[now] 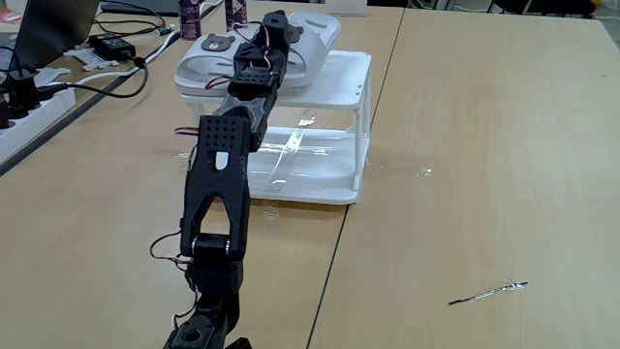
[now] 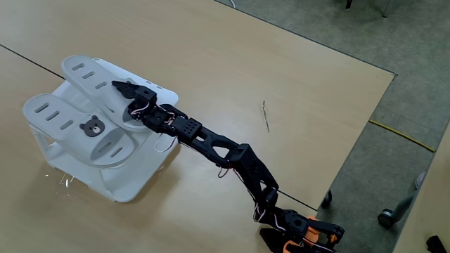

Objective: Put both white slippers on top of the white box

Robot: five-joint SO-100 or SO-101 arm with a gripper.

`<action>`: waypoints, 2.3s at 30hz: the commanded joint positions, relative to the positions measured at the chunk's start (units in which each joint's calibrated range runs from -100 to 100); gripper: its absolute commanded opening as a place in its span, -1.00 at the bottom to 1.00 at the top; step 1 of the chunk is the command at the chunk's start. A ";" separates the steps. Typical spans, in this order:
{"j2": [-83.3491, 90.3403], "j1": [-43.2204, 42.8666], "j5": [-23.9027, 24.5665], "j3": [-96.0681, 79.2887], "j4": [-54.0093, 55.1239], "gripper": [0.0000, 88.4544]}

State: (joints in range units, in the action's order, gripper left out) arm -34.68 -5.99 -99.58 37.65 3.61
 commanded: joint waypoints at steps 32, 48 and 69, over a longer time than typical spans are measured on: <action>30.35 2.21 -0.42 -26.60 -9.82 -0.49; 42.46 2.13 -0.42 -31.65 3.04 -0.66; 92.95 4.68 -0.42 -113.92 96.05 -0.98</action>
State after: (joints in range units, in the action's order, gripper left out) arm 34.10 -0.97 -99.58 -50.76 98.45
